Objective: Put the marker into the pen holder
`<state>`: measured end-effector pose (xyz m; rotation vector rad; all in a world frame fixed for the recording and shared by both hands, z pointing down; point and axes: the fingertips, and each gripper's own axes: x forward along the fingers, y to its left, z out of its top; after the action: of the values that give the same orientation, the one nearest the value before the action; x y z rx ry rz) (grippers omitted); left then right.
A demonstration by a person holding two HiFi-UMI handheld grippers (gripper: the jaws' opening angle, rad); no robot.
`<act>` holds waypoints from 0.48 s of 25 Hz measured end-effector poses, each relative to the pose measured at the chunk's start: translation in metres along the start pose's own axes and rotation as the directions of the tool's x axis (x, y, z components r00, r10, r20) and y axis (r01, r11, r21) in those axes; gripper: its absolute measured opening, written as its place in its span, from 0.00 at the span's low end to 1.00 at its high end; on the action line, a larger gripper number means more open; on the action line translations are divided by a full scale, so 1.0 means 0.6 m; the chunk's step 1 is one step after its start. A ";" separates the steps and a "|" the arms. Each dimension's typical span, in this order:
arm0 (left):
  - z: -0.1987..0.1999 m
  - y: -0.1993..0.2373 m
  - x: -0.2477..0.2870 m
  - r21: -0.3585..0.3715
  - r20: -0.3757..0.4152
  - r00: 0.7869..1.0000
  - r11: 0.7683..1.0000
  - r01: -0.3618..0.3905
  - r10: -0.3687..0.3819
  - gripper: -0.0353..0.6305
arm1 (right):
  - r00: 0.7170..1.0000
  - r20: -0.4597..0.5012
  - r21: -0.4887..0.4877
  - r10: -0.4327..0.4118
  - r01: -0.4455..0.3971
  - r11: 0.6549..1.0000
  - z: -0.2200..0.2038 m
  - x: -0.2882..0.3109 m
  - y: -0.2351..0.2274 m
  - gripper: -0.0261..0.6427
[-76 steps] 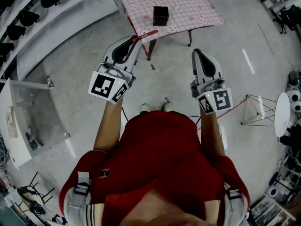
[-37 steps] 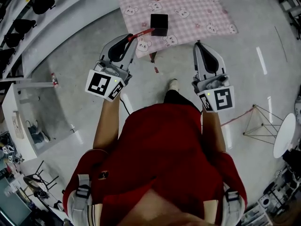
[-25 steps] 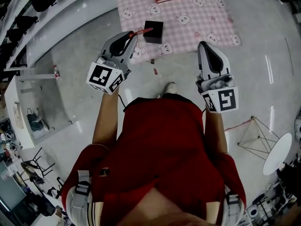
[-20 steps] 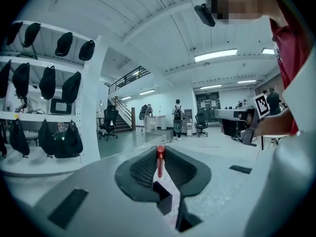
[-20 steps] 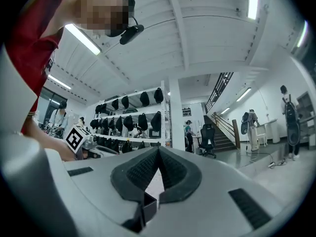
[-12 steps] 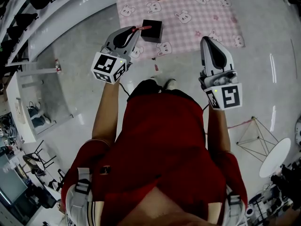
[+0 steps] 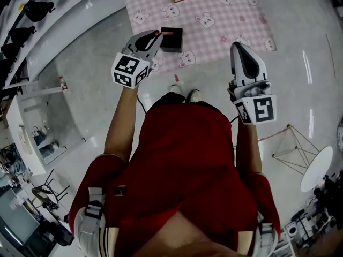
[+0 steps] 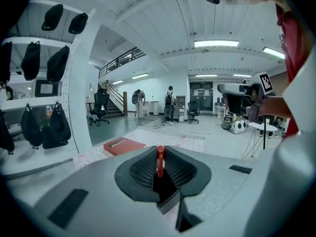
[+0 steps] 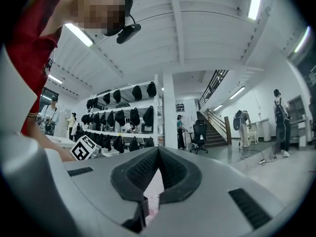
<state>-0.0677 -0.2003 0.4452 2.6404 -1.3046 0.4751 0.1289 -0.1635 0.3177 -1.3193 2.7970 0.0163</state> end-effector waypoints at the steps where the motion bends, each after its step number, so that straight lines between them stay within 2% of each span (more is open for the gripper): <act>1: -0.005 0.002 0.007 -0.001 -0.008 1.000 1.000 0.009 -0.009 0.13 | 1.000 -0.004 0.001 -0.008 0.008 1.000 -0.001 0.002 -0.002 0.04; 12: -0.058 0.044 0.049 -0.001 -0.088 0.994 0.998 0.066 -0.066 0.13 | 0.997 -0.044 0.002 -0.061 0.061 0.998 -0.018 0.035 0.001 0.04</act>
<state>-0.0793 -0.2287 0.4879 2.6228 -1.1883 0.5759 0.1147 -0.1800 0.3274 -1.4210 2.7897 -0.0200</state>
